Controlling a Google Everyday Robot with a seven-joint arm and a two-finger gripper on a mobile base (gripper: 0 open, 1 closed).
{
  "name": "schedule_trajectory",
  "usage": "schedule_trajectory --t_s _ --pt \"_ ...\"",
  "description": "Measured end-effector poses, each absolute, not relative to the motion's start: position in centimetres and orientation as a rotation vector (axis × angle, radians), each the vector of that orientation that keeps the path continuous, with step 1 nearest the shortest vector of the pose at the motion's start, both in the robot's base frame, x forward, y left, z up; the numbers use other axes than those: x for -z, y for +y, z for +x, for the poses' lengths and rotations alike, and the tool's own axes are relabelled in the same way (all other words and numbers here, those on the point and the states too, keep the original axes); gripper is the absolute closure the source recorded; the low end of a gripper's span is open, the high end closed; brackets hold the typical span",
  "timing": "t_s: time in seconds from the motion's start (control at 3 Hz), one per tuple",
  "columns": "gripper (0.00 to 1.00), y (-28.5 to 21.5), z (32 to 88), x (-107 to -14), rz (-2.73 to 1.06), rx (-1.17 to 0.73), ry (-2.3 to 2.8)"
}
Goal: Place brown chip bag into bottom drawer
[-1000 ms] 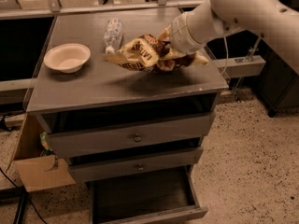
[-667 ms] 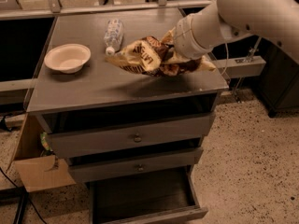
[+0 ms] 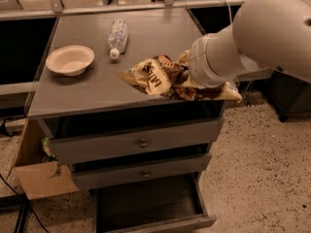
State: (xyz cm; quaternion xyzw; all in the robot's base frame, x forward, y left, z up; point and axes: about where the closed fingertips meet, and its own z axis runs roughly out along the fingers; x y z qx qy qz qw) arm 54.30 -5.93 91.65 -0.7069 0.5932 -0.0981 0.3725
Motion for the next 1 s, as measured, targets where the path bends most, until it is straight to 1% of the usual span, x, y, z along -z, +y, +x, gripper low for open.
schedule_trajectory --t_s 0.67,1.0 --pt "1.0 -6.6 53.5 -91.7 -1.811 0.267 1.568" --pt "1.0 -7.7 51.9 -91.7 -1.813 0.277 1.632"
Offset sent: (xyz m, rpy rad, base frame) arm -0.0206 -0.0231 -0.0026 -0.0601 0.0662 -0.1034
